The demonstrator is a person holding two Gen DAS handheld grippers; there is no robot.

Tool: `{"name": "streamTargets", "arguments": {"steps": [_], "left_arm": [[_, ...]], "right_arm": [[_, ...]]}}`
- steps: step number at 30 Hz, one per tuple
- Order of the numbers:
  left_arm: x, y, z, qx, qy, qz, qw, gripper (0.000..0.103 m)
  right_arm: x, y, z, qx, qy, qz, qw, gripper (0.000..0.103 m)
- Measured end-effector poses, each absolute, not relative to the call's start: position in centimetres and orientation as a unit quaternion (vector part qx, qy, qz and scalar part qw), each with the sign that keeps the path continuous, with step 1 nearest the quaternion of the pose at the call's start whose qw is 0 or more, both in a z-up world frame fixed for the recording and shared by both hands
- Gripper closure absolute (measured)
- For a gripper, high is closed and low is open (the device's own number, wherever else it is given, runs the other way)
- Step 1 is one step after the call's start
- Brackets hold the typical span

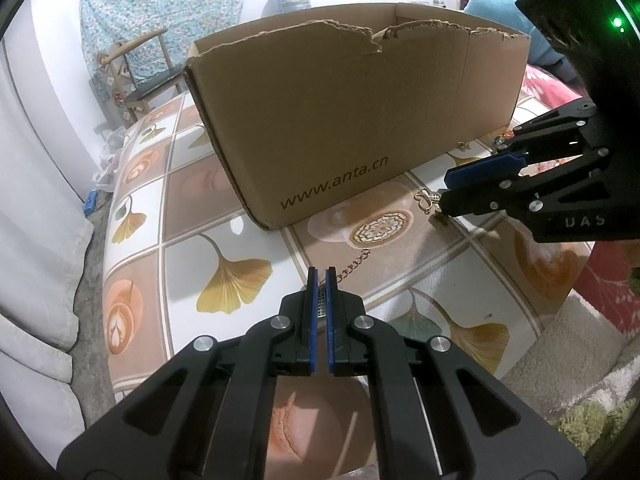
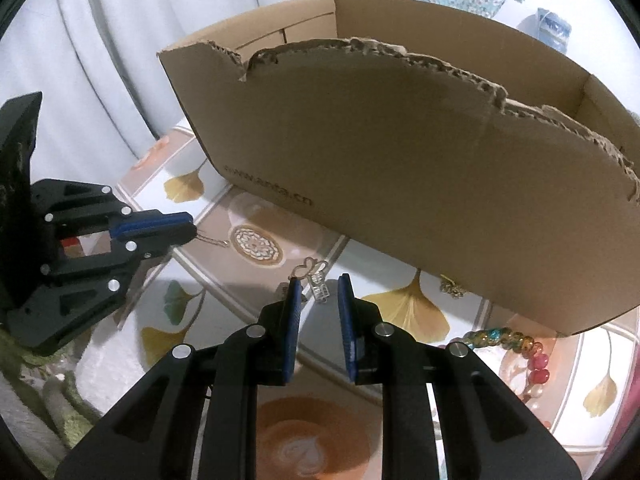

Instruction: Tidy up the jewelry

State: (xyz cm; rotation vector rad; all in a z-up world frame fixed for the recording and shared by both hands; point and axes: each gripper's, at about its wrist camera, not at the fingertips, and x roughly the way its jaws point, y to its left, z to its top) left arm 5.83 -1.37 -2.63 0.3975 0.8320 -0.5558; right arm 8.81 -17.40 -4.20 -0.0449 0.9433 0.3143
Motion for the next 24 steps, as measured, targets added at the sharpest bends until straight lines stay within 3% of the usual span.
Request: {"name": "streamTargets", "arguments": {"steps": [11,24], "left_arm": [[5.9,-1.4,-2.6,0.19,0.396,-0.264,0.859,0.1],[6.0,-1.4,-2.6,0.191,0.395,-0.264,0.859,0.1]], "right_arm": [[9.1,-17.6,-4.2,-0.03,0.456,0.148,0.877,0.097],[7.5,-19.1,-4.2,-0.01,0.468,0.133,0.874,0.1]]}}
